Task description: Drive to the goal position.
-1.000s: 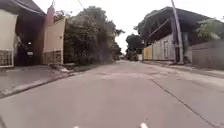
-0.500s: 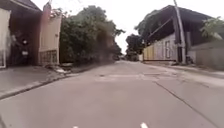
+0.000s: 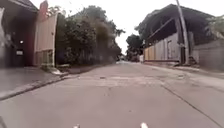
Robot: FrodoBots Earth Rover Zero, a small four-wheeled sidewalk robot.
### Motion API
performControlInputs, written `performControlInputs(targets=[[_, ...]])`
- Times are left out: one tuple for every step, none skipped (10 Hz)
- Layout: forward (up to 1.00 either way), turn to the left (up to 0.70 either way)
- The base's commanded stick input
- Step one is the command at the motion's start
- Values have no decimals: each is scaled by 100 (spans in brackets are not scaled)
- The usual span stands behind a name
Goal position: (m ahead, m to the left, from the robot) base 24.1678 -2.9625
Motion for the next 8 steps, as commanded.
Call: performControlInputs(targets=[[70,0],[70,0],[70,0],[70,0],[70,0],[70,0],[70,0],[70,0]])
